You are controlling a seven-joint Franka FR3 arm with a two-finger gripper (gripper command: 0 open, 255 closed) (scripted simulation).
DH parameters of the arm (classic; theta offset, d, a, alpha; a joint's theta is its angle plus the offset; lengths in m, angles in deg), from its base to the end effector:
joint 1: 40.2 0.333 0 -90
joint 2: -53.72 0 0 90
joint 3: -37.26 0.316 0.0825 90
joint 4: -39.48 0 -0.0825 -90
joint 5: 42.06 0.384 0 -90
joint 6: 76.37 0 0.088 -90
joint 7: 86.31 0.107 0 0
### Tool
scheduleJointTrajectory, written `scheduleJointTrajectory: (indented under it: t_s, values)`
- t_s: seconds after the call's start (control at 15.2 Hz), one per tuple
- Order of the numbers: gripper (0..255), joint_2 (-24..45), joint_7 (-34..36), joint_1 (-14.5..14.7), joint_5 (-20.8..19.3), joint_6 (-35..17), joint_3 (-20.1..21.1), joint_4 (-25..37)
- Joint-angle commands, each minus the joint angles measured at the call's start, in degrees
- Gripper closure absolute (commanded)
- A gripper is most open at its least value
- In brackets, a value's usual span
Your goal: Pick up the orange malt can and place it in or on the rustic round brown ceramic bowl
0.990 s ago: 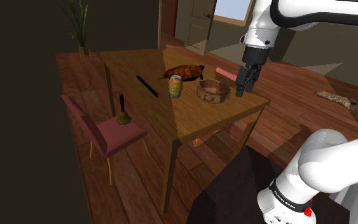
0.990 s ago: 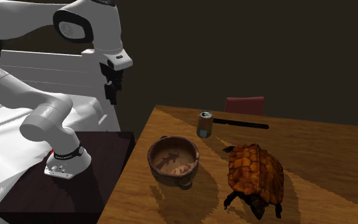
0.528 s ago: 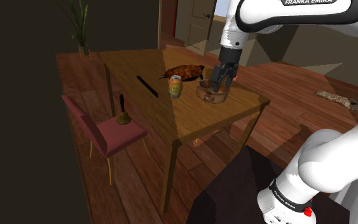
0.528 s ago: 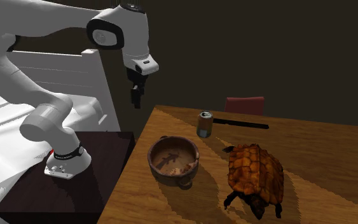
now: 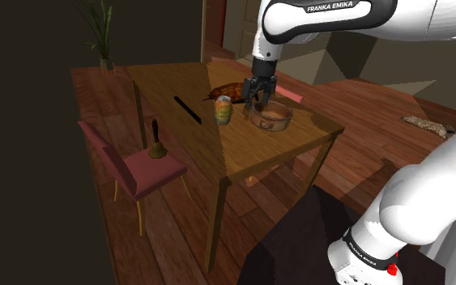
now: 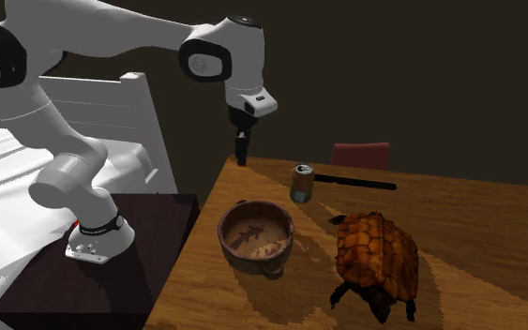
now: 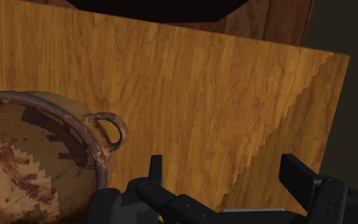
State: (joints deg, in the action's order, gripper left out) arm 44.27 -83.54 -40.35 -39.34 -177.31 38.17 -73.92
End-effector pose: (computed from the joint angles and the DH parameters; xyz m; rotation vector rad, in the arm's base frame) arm 0.5042 0.0113 0.5344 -3.0975 0.0706 0.0835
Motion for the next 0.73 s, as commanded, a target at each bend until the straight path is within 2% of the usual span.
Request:
scheduleJointTrajectory:
  t_s: [0.0, 0.33, 0.66]
  values:
    - [0, 4.18, 1.09, 0.03, -0.51, -0.72, 0.27, 4.02]
    - [0, 15.02, 3.14, 0.02, -1.98, -1.21, 0.35, 15.51]
    - [0, 26.74, 4.93, 0.21, -3.41, 0.50, 0.04, 30.06]
